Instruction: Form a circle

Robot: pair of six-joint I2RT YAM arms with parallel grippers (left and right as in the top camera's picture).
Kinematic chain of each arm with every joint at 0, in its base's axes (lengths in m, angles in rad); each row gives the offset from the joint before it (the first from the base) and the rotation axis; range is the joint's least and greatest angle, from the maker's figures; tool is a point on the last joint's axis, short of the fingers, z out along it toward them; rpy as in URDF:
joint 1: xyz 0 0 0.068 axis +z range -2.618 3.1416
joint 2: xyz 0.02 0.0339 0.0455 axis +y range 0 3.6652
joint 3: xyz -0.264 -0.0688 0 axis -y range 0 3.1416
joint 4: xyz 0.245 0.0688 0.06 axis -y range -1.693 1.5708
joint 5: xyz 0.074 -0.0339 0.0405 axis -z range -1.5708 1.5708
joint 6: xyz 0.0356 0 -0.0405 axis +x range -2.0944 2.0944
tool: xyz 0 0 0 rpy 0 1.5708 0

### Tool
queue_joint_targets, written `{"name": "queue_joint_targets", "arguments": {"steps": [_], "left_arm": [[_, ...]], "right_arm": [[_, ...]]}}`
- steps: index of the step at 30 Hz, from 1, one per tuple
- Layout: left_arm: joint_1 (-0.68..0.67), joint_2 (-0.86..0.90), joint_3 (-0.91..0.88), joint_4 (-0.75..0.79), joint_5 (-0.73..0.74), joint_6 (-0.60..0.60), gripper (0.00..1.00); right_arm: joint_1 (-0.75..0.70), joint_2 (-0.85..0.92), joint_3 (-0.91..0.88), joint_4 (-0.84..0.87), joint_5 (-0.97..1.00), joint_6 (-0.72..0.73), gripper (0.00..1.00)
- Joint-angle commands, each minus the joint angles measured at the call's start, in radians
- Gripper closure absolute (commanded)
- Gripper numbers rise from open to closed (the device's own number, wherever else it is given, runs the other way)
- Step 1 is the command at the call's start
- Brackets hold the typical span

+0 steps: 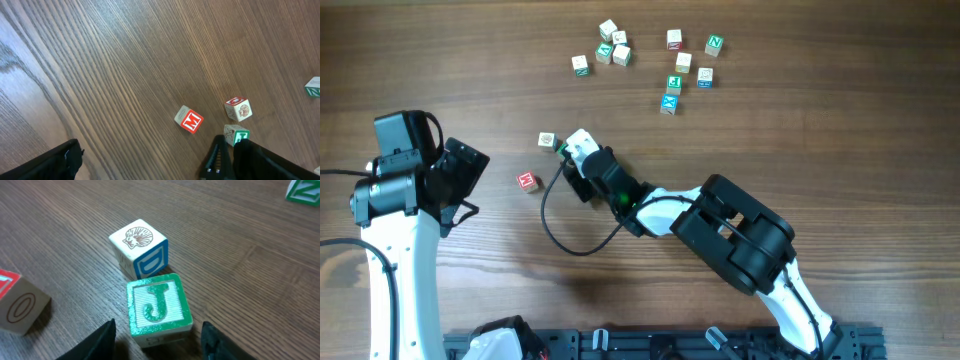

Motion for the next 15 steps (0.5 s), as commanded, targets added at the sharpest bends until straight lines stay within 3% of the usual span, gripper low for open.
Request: {"name": "queue_joint_targets", "arguments": {"steps": [1, 4, 7, 15], "left_arm": [[0.005, 0.007, -0.008, 0.003, 0.001, -0.006, 0.0], [0.005, 0.007, -0.008, 0.003, 0.001, -0.006, 0.0], [0.005, 0.007, -0.008, 0.003, 0.002, -0.006, 0.0], [0.005, 0.007, -0.009, -0.002, 0.002, -0.006, 0.0]], "right_arm": [[-0.002, 0.021, 0.021, 0.004, -0.026, 0.001, 0.3], [-0.002, 0.001, 0.021, -0.028, -0.026, 0.002, 0.2], [-0.006, -0.067, 0.021, -0.109, -0.003, 0.002, 0.01], [-0.063, -0.221, 0.021, -0.266, 0.05, 0.032, 0.0]]}}
